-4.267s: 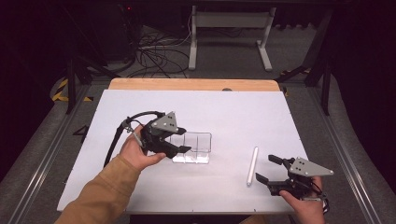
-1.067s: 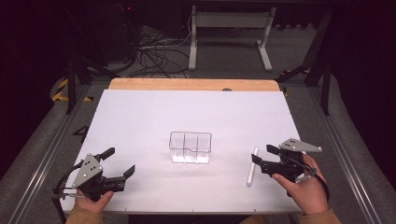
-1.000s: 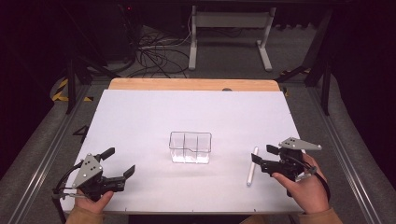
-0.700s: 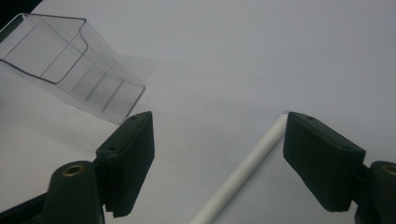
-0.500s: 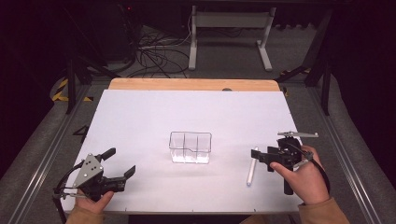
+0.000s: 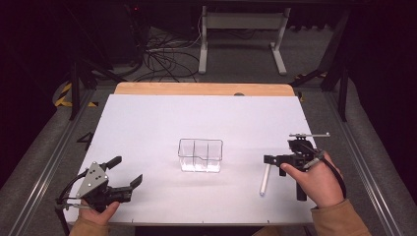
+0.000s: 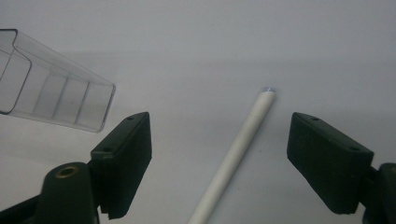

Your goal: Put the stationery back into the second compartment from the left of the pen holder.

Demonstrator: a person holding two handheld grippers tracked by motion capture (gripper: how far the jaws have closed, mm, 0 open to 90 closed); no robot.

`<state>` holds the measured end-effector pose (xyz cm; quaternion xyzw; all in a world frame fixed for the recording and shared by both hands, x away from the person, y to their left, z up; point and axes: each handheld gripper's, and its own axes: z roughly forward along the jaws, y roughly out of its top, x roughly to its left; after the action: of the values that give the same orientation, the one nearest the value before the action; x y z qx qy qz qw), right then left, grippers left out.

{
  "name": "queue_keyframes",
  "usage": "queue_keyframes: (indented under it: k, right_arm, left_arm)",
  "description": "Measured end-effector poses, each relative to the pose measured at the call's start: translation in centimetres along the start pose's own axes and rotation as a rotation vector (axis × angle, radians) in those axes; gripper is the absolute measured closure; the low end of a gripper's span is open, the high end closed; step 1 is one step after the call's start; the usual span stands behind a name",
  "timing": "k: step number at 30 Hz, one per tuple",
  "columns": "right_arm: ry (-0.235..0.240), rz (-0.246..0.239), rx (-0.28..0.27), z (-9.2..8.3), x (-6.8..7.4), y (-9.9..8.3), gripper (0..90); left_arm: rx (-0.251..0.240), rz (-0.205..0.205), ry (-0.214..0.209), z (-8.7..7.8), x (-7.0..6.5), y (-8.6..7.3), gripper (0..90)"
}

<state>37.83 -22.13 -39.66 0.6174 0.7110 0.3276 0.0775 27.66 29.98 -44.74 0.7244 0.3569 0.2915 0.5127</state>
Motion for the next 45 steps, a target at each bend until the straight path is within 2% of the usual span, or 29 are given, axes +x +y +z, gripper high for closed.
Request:
queue_keyframes:
  k: [6,11,17,20,26,34,45]
  right_arm:
    - [-0.008,0.019,0.015,0.1,0.0,0.3,23.4]
    - [-0.029,0.068,0.056,0.3,0.1,0.6,25.2]
    - [-0.072,0.14,0.13,0.8,0.3,1.4,32.3]
    - [-0.098,0.153,0.154,1.3,0.3,1.7,33.5]
    - [-0.138,0.195,0.228,2.5,0.2,2.3,44.9]
    - [-0.171,0.248,0.276,3.7,0.3,2.8,52.6]
    - [-0.245,0.286,0.344,5.5,0.5,2.9,59.2]
  left_arm:
    - [0.001,0.002,0.001,0.0,0.0,0.0,9.8]
    - [0.002,0.001,0.0,0.1,0.0,0.0,9.8]
    - [0.005,0.003,0.001,0.1,0.0,-0.1,10.0]
    - [0.005,0.002,0.0,0.0,0.0,-0.1,10.1]
    - [0.011,0.002,-0.002,0.1,-0.1,-0.2,10.5]
    - [0.02,0.007,-0.002,0.1,-0.1,-0.2,11.5]
    - [0.026,0.01,-0.009,0.2,-0.2,-0.3,11.8]
